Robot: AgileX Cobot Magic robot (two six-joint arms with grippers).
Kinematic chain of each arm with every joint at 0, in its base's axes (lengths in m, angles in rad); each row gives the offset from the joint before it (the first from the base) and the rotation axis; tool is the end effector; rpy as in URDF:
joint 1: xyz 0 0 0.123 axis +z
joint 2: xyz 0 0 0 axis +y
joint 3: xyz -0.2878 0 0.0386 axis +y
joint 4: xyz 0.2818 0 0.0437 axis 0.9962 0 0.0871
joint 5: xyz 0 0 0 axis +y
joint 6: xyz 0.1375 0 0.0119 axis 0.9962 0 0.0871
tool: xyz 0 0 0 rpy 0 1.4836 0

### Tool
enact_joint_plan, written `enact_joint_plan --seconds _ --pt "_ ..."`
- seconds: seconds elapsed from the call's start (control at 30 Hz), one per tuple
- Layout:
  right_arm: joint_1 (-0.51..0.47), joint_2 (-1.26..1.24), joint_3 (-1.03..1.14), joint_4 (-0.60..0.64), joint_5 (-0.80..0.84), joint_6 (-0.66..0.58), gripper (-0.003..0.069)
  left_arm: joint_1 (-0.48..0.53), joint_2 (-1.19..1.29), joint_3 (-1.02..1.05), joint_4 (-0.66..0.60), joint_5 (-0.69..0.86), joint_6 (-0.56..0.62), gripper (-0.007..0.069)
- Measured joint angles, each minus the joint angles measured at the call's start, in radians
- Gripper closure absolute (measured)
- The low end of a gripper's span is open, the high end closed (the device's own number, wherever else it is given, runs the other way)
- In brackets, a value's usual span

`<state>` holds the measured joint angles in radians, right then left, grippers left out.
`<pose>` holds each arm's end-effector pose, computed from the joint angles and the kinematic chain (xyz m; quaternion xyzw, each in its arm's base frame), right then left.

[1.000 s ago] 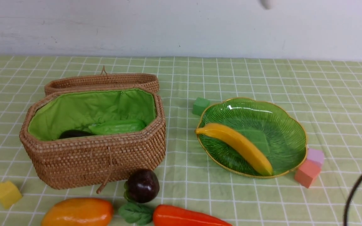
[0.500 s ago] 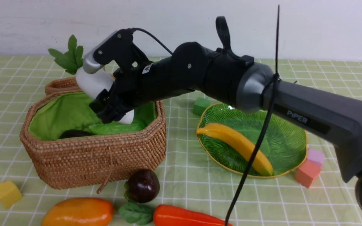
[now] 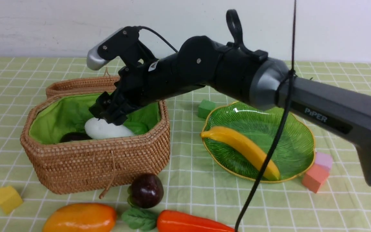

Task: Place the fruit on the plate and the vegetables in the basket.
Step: Take a daikon with your right arm and place it on the basket on the left, then use the left arm to grab a carrot and put it into the left basket

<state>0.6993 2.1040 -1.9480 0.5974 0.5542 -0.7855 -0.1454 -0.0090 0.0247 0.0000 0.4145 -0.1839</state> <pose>0.4157 0.4031 0.2826 -0.4629 0.7294 0.2330 0.4466 0.1229 -0.0180 0.1517 -0.0157 0.8173 -0.0944 0.5683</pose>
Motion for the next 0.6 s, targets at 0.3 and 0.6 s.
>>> enact_joint_plan --seconds 0.3,0.6 --pt "-0.197 -0.307 0.0 -0.05 0.389 0.075 0.0207 0.0 0.0 0.0 0.0 0.0 0.0 0.0386" --pt "-0.622 -0.627 0.051 -0.147 0.624 0.439 0.0643 0.0 0.0 0.0 0.0 0.0 0.0 0.0386"
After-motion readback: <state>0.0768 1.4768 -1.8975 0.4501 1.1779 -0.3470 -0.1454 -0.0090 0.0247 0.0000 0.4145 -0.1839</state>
